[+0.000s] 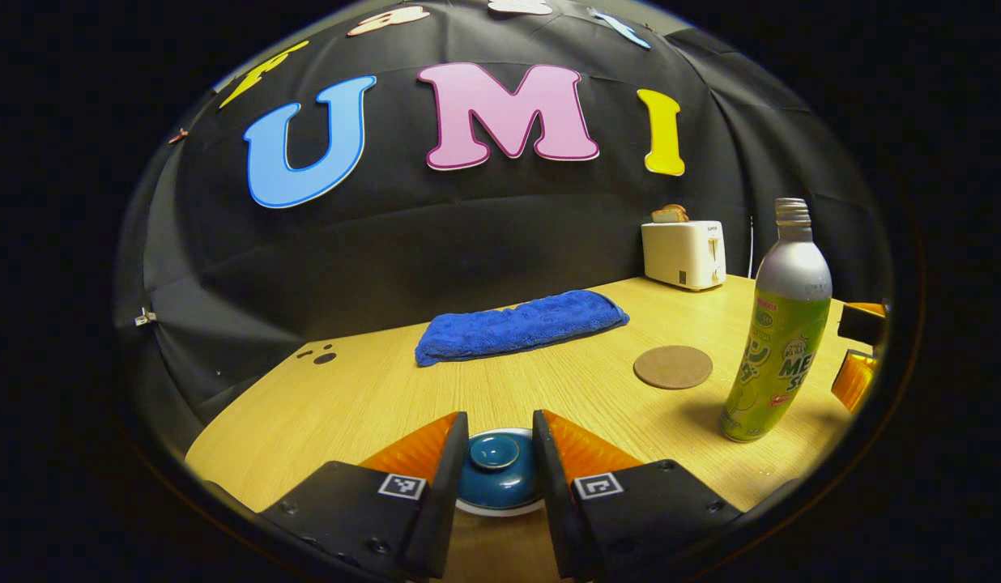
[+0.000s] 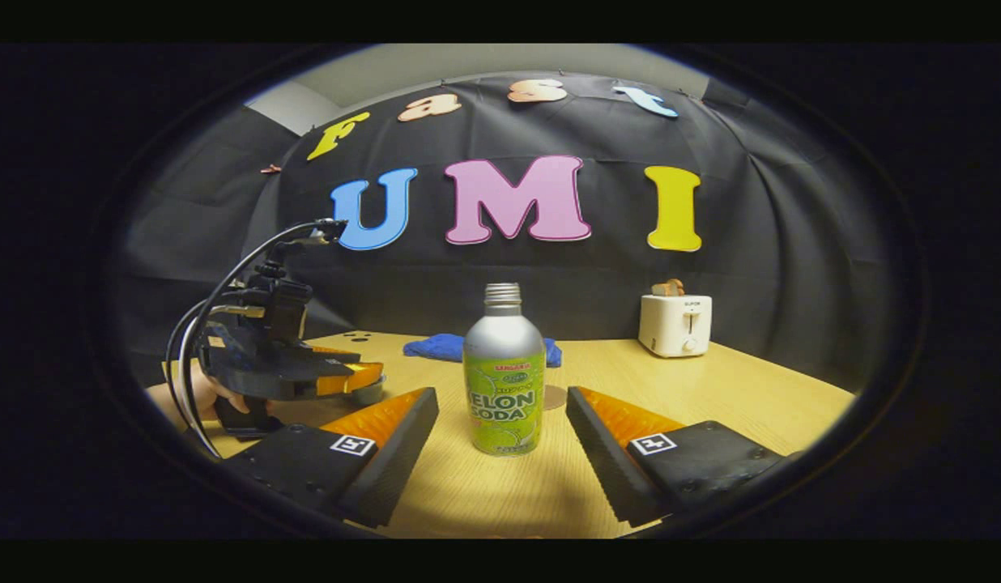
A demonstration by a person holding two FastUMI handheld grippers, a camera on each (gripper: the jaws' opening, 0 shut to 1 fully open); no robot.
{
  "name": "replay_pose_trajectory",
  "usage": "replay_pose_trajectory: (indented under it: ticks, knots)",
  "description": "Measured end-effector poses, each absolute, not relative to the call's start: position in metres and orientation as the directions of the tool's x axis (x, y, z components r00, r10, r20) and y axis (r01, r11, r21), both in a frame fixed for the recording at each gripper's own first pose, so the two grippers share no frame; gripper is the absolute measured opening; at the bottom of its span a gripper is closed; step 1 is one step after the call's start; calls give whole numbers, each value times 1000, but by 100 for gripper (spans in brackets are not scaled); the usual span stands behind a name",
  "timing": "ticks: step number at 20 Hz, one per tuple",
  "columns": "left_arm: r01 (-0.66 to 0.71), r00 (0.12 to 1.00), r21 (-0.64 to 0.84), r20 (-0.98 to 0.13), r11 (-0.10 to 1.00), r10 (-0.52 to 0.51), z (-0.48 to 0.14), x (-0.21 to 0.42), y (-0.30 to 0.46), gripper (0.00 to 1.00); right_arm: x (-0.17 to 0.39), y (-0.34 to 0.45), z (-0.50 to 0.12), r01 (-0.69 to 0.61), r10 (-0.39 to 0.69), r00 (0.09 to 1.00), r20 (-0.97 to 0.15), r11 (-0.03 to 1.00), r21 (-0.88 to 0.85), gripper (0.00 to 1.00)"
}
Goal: Open the teacup lid with one hand, grasp the water bottle and pour water into the teacup with the other hand; after pouring, place the water bottle on the coaster and then close the teacup lid.
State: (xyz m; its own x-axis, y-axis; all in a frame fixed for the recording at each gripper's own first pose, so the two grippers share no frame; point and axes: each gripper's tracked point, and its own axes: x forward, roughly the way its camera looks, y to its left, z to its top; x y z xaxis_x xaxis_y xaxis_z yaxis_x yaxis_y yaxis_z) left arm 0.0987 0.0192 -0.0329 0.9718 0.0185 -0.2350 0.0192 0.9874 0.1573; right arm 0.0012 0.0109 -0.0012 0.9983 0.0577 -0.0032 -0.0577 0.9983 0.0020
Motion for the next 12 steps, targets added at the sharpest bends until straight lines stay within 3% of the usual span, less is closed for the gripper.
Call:
replay_pose_trajectory:
  ticks: [3, 7, 12]
  knots:
    - [6, 973, 159, -230, 987, 31, -33, 100, 22, 38, 1, 11, -1, -59, 59, 998, -4, 998, 2, 98]
    - [-11, 976, 162, -214, 987, 46, -30, 97, 22, 33, 1, 11, -1, -59, 59, 998, -3, 998, 2, 98]
    - [-41, 994, 168, -88, 985, 57, -11, 85, 23, 29, 1, 11, -1, -59, 59, 998, -4, 998, 2, 98]
